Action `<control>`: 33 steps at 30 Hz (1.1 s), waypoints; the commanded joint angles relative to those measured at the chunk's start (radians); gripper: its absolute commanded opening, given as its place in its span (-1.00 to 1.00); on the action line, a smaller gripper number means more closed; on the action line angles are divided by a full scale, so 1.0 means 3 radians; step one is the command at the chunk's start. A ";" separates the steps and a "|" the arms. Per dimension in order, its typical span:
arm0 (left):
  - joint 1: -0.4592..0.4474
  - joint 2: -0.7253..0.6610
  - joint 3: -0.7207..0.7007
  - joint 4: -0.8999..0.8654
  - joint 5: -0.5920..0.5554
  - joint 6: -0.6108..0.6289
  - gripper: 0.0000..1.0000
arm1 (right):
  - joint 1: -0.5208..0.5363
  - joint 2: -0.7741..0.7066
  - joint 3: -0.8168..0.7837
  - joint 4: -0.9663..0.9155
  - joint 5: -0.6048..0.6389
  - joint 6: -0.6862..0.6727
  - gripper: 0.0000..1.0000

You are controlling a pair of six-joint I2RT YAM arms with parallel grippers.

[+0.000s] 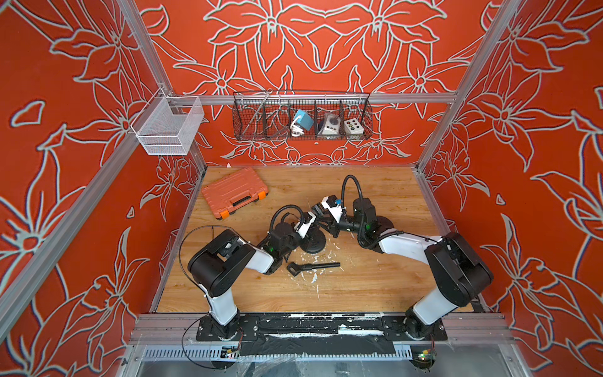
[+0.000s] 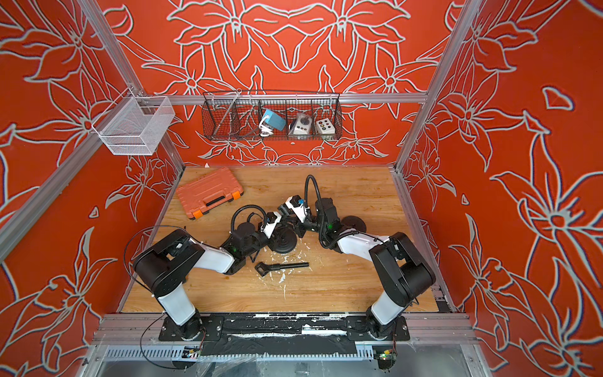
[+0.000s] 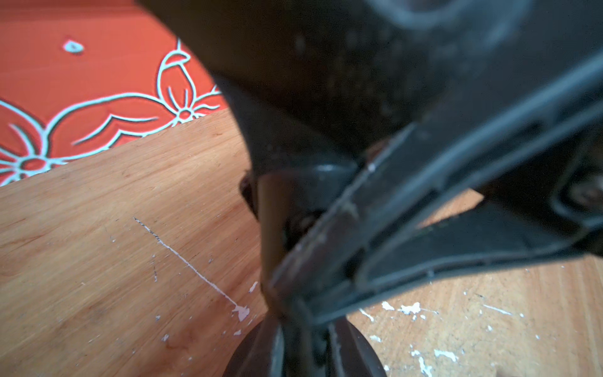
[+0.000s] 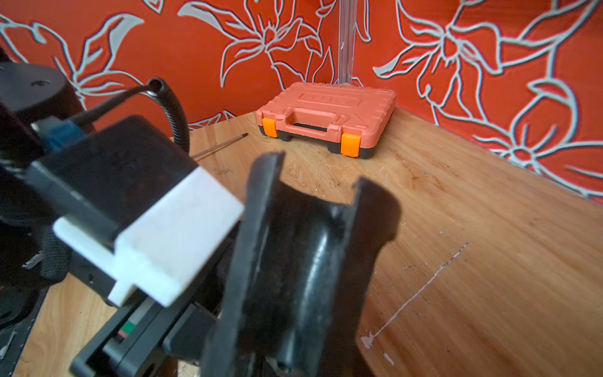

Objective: Assemble a microphone stand
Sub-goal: Screw the microphone stand pole into the microphone stand base.

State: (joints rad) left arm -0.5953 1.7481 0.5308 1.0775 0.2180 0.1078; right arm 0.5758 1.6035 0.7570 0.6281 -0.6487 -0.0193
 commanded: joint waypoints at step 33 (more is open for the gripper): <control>-0.0015 0.0061 0.0033 -0.0056 -0.0165 -0.0533 -0.82 | 0.0739 -0.0201 -0.0593 0.0179 0.1732 0.0223 -0.73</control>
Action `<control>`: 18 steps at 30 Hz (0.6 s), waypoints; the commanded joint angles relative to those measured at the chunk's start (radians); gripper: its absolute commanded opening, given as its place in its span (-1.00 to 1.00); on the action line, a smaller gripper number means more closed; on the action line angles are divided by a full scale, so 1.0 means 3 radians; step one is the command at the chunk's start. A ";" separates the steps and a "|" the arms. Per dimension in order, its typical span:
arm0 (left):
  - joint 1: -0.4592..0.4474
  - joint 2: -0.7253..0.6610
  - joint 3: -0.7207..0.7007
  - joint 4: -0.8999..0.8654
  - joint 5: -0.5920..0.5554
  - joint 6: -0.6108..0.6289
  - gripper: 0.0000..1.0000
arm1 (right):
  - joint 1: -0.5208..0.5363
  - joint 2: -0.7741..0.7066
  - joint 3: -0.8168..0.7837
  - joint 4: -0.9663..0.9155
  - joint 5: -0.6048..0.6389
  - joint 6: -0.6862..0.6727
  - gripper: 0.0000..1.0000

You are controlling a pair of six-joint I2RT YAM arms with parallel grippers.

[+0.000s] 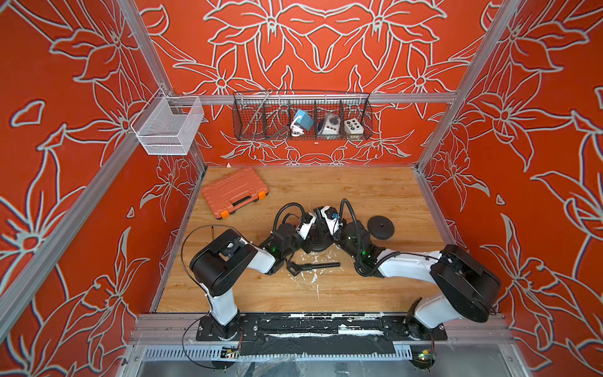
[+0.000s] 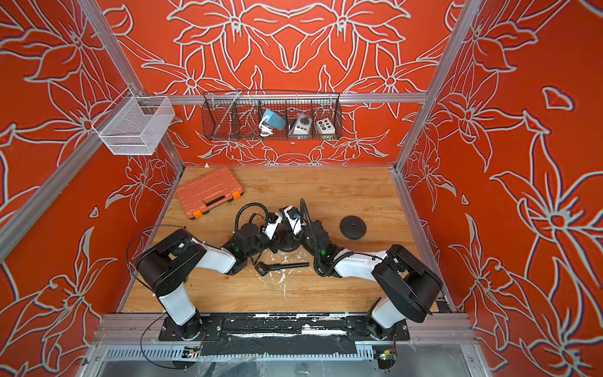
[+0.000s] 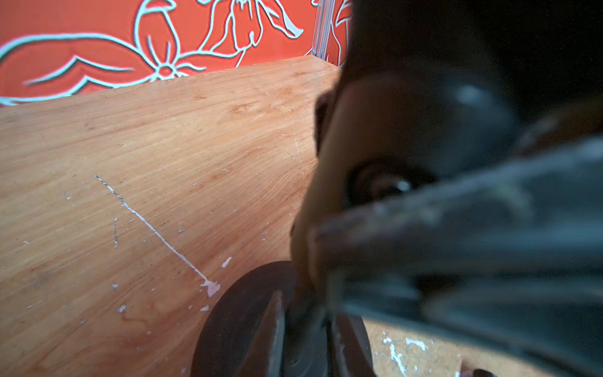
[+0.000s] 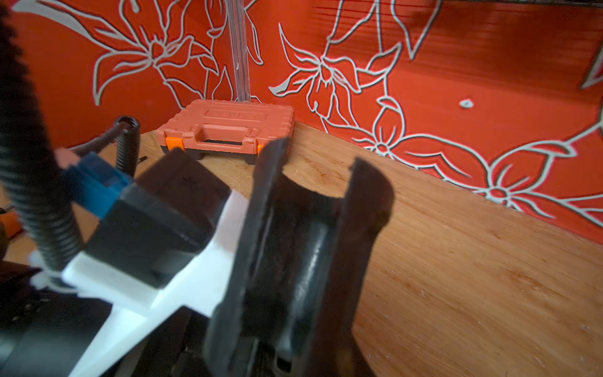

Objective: Assemble a microphone stand
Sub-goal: Screw the microphone stand pole into the microphone stand base.

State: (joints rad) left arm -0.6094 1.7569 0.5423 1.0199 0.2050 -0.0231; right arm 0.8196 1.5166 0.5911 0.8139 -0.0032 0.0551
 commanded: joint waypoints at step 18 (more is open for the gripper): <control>0.0027 0.0128 -0.0246 0.0123 -0.0262 0.0302 -0.94 | -0.1080 0.0305 0.0874 -0.1649 -0.3128 -0.1027 0.20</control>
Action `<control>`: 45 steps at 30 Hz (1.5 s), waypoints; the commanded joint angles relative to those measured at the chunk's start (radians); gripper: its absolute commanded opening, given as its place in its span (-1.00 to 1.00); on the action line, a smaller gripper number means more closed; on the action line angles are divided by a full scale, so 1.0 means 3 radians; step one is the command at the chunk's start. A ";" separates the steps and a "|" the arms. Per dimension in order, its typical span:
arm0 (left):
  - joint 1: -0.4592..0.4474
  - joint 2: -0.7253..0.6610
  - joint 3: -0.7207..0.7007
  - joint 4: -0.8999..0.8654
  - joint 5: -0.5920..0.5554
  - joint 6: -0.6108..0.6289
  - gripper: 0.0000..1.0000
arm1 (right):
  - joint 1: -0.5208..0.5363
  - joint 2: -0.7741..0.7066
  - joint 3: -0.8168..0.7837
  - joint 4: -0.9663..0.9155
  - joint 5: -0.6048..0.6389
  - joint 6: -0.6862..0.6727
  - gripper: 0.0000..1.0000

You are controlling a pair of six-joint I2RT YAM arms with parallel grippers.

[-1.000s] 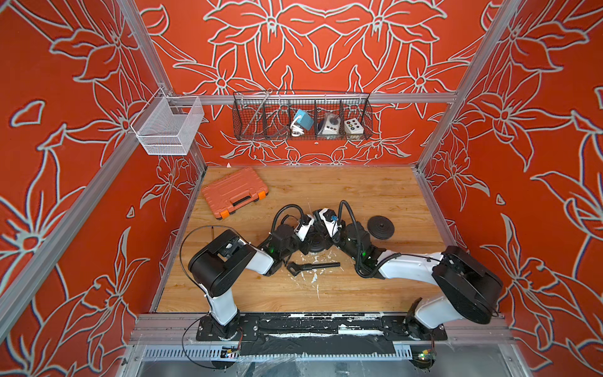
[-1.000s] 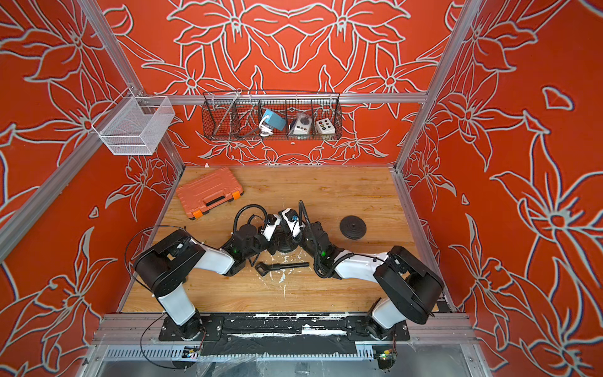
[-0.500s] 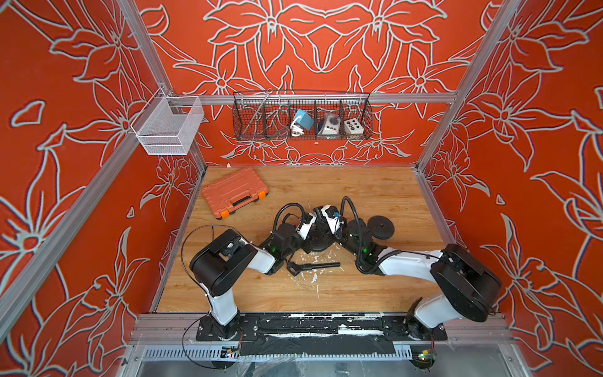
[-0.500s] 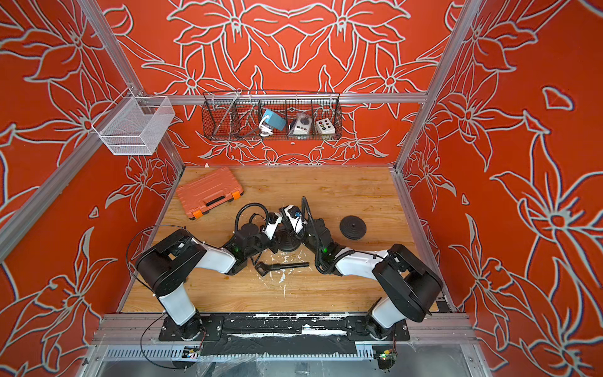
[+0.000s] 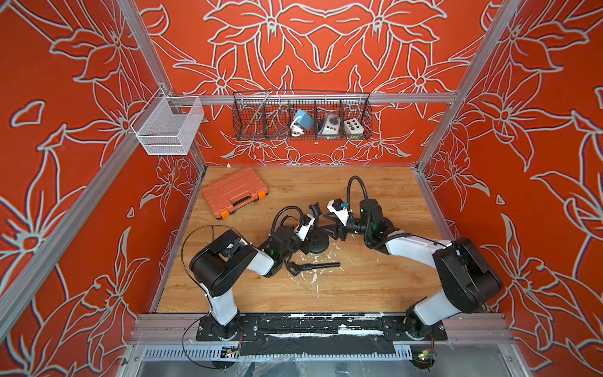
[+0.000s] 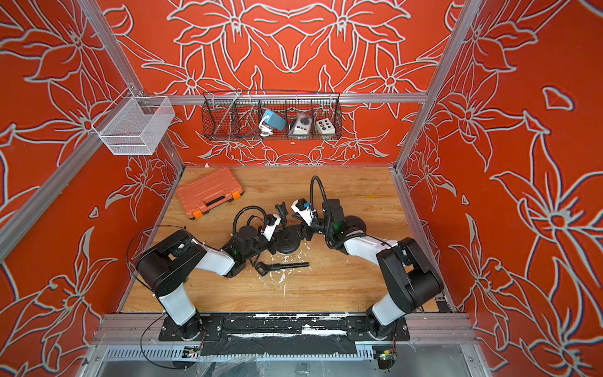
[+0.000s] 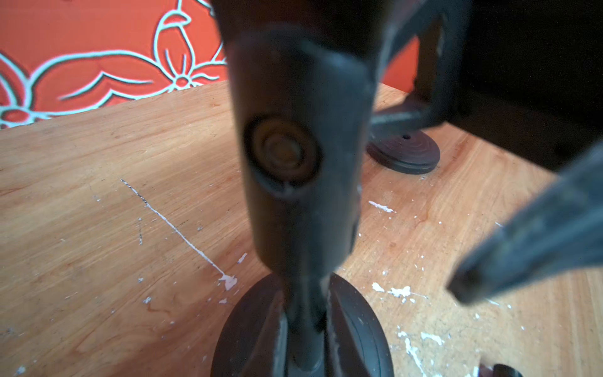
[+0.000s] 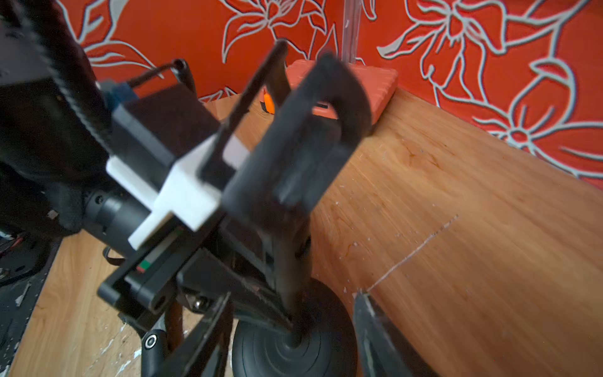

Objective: Assemble a microphone stand
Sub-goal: Screw the microphone stand pole into the microphone stand base.

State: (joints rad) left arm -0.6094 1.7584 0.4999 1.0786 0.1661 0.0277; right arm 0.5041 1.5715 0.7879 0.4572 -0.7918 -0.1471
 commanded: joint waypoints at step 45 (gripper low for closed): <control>0.0022 -0.0077 0.0217 -0.0176 0.0100 -0.0189 -0.48 | 0.1064 -0.0019 -0.0719 0.0445 0.2809 0.0410 -1.00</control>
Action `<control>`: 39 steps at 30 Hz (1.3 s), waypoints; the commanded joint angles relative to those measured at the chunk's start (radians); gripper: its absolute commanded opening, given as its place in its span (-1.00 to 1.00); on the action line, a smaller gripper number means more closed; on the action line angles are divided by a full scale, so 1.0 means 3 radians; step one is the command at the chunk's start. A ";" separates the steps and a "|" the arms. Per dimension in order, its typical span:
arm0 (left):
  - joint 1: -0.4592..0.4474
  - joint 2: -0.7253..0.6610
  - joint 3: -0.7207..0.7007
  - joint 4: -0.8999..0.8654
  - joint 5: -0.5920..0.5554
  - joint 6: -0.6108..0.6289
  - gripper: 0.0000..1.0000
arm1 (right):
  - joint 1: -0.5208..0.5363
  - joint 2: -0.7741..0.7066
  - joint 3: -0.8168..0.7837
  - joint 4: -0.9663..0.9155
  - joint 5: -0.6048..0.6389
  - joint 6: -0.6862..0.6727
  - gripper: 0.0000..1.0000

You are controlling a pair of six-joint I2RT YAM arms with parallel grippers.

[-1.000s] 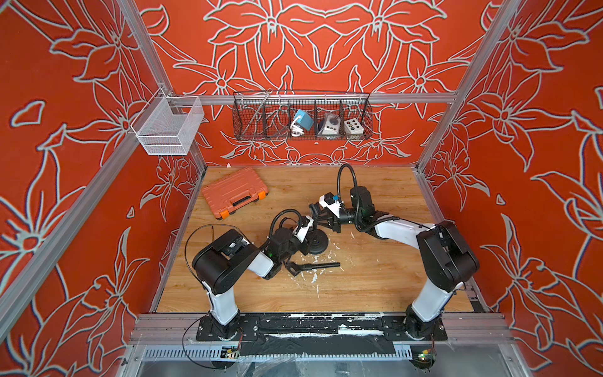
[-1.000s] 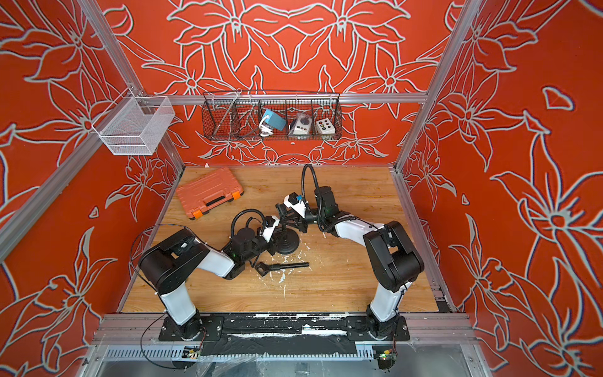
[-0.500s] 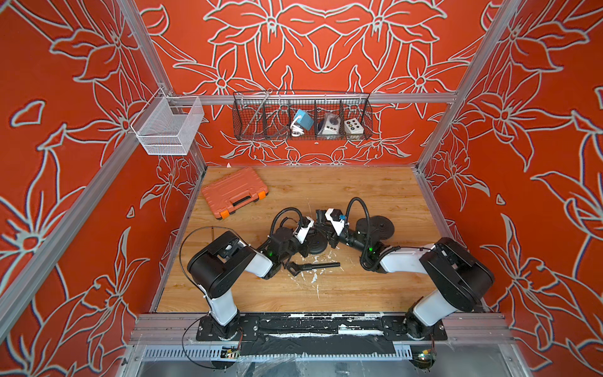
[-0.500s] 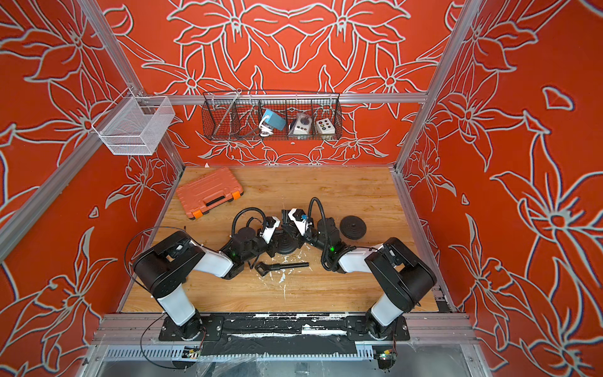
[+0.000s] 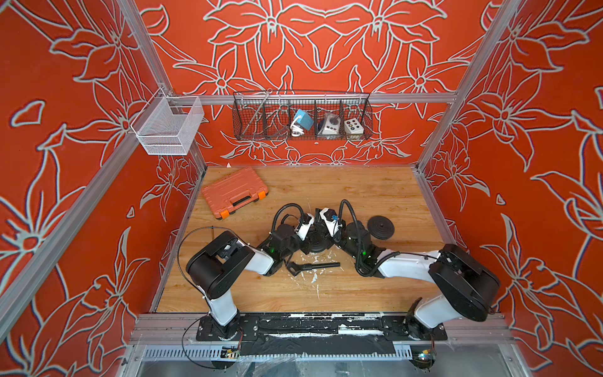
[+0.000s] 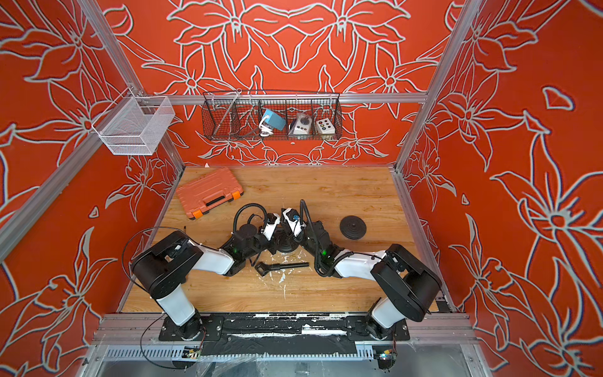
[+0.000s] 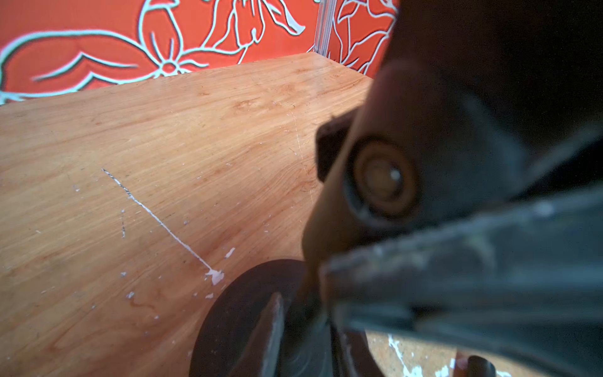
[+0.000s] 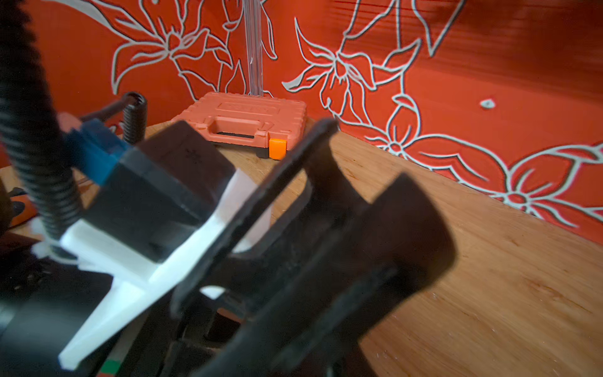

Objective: Assemble a microphone stand
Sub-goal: Screw the microphone stand pole into the microphone stand base.

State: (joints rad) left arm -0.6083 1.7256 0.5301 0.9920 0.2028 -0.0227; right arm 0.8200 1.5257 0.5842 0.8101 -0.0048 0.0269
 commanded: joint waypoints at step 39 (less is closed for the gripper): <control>0.0029 0.0033 0.0248 0.0061 -0.0103 -0.0134 -0.23 | -0.0499 0.0032 0.0834 -0.2030 -0.1697 -0.0432 -1.00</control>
State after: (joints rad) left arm -0.6018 1.7290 0.5781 0.9794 0.1619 -0.0582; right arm 0.6567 1.5345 0.8459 0.3119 -0.4473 -0.1165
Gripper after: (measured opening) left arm 0.389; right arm 0.260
